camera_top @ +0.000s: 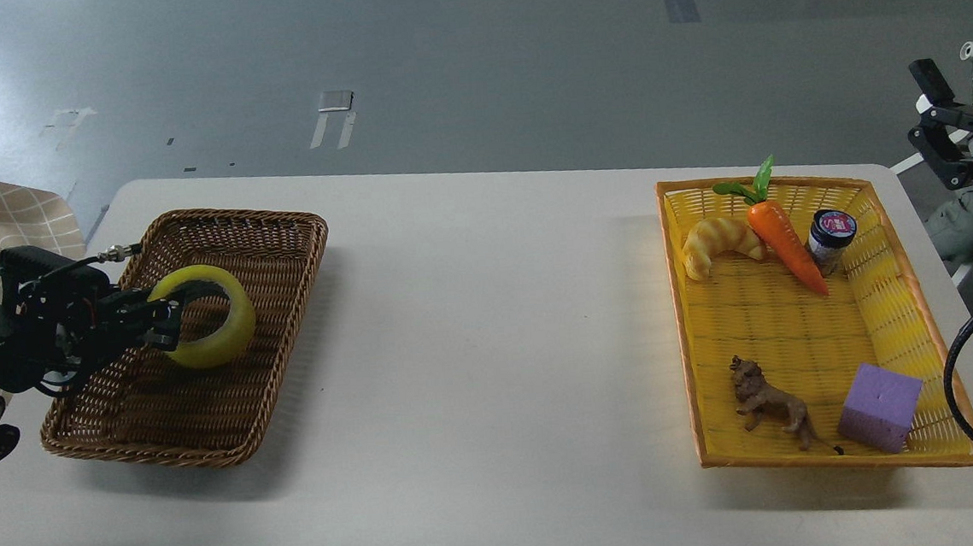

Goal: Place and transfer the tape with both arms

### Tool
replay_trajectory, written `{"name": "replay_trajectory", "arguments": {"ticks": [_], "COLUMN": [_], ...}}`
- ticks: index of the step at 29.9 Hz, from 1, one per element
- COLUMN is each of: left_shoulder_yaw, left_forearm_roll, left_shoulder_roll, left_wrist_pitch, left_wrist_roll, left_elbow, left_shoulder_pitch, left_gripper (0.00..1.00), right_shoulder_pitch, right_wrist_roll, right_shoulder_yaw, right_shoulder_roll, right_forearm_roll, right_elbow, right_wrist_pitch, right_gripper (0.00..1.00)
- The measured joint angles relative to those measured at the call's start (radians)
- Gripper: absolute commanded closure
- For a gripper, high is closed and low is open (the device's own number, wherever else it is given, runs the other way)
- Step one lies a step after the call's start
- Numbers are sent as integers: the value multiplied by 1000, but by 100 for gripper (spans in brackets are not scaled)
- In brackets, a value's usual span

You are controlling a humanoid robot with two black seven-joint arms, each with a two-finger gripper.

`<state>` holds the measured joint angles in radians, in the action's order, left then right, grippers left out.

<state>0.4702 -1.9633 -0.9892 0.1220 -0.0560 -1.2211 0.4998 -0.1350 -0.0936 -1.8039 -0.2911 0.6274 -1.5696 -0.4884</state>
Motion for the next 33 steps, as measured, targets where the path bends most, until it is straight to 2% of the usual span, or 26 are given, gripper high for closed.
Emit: {"name": "replay_trajectory", "arguments": {"ticks": [1, 2, 3, 4, 5, 7, 11, 13, 19, 27, 33], "left_shoulder_yaw": [0, 0, 0, 0, 0, 0, 0, 2, 12, 20, 40], "left_forearm_roll": [0, 1, 1, 1, 1, 2, 7, 10, 43, 91, 482], "left_shoulder_roll": [0, 1, 1, 2, 3, 5, 9, 9, 9, 50, 165], "left_wrist_pitch": [-4, -12, -19, -26, -32, -41, -59, -66, -93, -212, -230], "left_wrist_roll": [-6, -17, -31, -43, -59, -104, -223, -244, -256, -260, -260], "left_elbow": [11, 25, 37, 48, 58, 75, 83, 85, 127, 193, 180], "left_shoulder_pitch": [-1, -2, -3, -4, -4, -4, -5, -6, -3, 79, 208], "left_gripper": [70, 70, 51, 12, 2, 2, 2, 2, 2, 2, 2], "right_shoulder_pitch": [2, 3, 4, 4, 4, 5, 5, 5, 5, 5, 3], "right_wrist_roll": [0, 0, 0, 0, 0, 0, 0, 0, 0, 0, 0], "right_shoulder_yaw": [-1, -1, -1, -1, -1, -1, -1, 0, 0, -2, -5], "right_shoulder_roll": [-1, -1, -2, -2, -2, -2, -2, -2, 0, 0, 0], "right_forearm_roll": [0, 0, 1, 1, 2, 6, 10, 14, 20, 20, 20], "right_elbow": [0, 0, 0, -1, -2, -3, -7, -8, -11, -23, -26], "right_wrist_pitch": [0, 0, 0, 0, 0, 0, 0, 0, 0, 0, 0], "right_gripper": [0, 0, 0, 0, 0, 0, 0, 0, 0, 0, 0]}}
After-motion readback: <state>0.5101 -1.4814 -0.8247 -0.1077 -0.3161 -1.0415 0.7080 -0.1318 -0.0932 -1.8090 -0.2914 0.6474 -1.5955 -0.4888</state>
